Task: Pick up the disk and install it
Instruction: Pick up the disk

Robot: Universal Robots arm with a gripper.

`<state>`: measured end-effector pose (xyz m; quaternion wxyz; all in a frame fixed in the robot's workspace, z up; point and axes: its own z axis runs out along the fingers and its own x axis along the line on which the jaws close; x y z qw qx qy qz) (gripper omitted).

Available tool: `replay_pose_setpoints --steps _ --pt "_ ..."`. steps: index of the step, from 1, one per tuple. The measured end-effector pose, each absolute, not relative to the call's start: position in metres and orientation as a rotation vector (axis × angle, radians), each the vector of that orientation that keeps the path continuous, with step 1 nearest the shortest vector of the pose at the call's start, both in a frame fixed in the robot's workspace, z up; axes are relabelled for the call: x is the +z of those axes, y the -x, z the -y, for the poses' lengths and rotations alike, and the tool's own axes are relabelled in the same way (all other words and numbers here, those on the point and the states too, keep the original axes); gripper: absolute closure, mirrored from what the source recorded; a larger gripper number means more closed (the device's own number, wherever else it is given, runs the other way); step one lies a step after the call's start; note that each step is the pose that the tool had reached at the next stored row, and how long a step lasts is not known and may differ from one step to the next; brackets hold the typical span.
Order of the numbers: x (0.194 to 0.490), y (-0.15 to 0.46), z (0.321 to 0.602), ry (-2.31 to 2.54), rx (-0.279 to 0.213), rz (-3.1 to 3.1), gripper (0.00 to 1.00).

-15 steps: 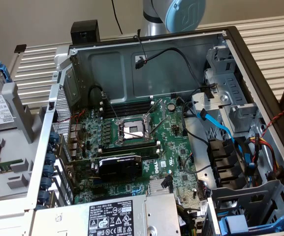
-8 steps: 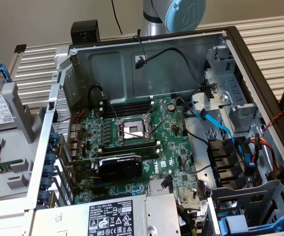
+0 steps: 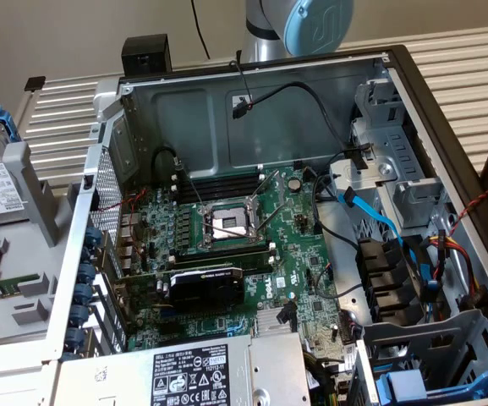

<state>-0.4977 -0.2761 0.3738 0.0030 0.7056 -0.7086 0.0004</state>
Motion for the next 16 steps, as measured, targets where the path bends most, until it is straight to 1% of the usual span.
replay_pose_setpoints --steps 16 --pt "0.353 0.506 0.276 -2.268 -0.007 2.157 0.40"
